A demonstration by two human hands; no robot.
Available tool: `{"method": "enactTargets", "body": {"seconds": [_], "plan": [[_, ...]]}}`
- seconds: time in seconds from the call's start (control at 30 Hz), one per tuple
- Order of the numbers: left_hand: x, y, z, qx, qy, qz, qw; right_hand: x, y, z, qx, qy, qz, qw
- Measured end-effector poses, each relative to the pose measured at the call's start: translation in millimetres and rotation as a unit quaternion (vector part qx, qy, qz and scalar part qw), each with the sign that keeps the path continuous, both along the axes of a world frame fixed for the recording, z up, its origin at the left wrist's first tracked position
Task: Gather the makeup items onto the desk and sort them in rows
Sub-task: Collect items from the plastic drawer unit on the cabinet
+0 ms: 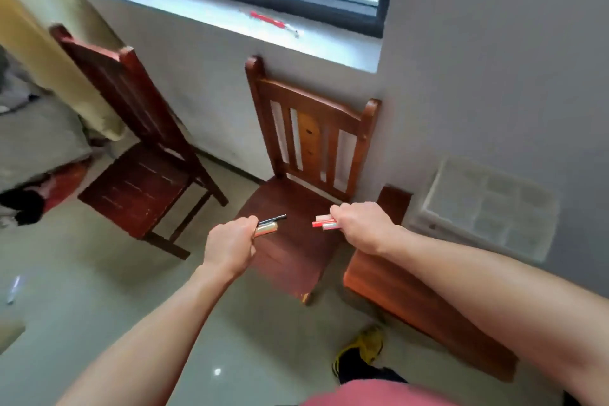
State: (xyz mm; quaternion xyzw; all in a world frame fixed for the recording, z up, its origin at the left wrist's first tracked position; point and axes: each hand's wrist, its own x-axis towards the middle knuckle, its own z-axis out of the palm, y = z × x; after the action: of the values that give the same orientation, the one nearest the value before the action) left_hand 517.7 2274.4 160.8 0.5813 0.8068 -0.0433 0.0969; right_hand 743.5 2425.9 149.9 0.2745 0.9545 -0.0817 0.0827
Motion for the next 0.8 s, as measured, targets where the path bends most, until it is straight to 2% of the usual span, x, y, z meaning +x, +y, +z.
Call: {"method": "enactTargets", "body": {"seconds": [0.17, 0.27, 0.43, 0.6, 0.8], "plan": [[-65.9, -99.9, 65.8, 0.029, 0.079, 0.065, 0.994, -109.7, -58.9, 46.4, 0.069, 0.064, 0.135, 0.986], [-103.2, -195.1, 98.6, 0.013, 0.119, 0.118, 0.986, -181.7, -134.8, 71.9, 0.090, 0.069, 0.207, 0.972], [-154.0, -370.4, 145.6, -0.004, 0.186, 0.240, 0.953, -299.1, -282.8, 117.8, 0.131, 0.103, 0.349, 0.922], [-175.2, -534.6, 171.0, -0.002, 0.196, 0.400, 0.895, -396.1, -437.1, 153.5, 0.142, 0.137, 0.475, 0.857], [-178.1, -697.7, 155.7, -0.024, 0.171, 0.573, 0.801, -491.5, -618.4, 151.1, 0.136, 0.159, 0.618, 0.758]]}}
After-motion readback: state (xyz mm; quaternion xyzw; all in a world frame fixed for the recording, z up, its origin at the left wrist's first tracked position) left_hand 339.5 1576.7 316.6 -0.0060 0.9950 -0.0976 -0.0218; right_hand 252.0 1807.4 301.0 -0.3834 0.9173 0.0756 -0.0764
